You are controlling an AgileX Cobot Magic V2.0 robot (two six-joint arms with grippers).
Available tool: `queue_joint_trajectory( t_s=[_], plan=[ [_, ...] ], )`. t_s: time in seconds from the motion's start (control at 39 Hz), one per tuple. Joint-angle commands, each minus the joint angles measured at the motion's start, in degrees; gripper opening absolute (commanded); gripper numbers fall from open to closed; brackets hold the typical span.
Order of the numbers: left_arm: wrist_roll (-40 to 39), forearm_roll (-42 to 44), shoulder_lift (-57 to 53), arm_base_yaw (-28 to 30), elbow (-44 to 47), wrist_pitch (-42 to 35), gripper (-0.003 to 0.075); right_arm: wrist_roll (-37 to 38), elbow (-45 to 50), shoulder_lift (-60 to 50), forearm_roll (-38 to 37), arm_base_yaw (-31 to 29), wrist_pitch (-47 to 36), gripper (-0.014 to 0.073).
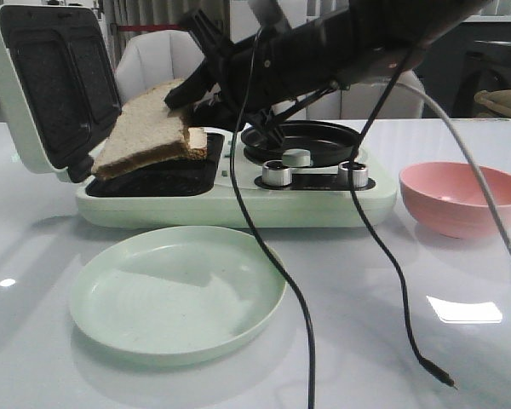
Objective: Make breakfast with bread and shrimp
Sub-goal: 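Lift the bread with the right gripper over the sandwich maker, then lower the bread onto the first slice and open the right gripper, then withdraw the right gripper back toward the pink bowl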
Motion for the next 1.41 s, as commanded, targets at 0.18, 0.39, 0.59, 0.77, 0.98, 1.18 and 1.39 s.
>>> queue_joint_trajectory(
  t_s=[0.18,0.39,0.59,0.77,0.98,1.18,1.39],
  plan=[
    [-0.14,-0.42,0.77,-0.42,-1.45,-4.55,0.0113,1.32,-4.45,0.80,5.68,-0.05,2.73,0.0203],
    [-0.14,-0.42,0.77,-0.42,-1.45,-4.55,0.0113,1.21,-4.45,0.87,2.98,-0.05,2.20,0.0407],
    [-0.14,-0.42,0.77,-0.42,-1.45,-4.55,0.0113,-4.28,-4.45,-1.19,1.52,-0.05,1.61,0.0449],
    [-0.14,-0.42,0.77,-0.42,-1.45,-4.46,0.0114,-4.36,-4.45,-5.16,-8.13,-0.05,-5.62,0.0449],
    [-0.14,-0.42,0.77,-0.42,-1.45,-4.46,0.0114,-4.11,-4.28,-10.22,-18.72,-0.05,-10.03,0.0445],
    [-0.14,-0.42,0.77,-0.42,-1.45,-4.46,0.0113,-1.56,-1.18,-16.26,-32.18,-0.05,-12.11,0.0445],
    [-0.14,-0.42,0.77,-0.42,-1.45,-4.46,0.0113,4.55,5.26,-24.88,-48.04,-0.05,-12.45,0.0444]
  ],
)
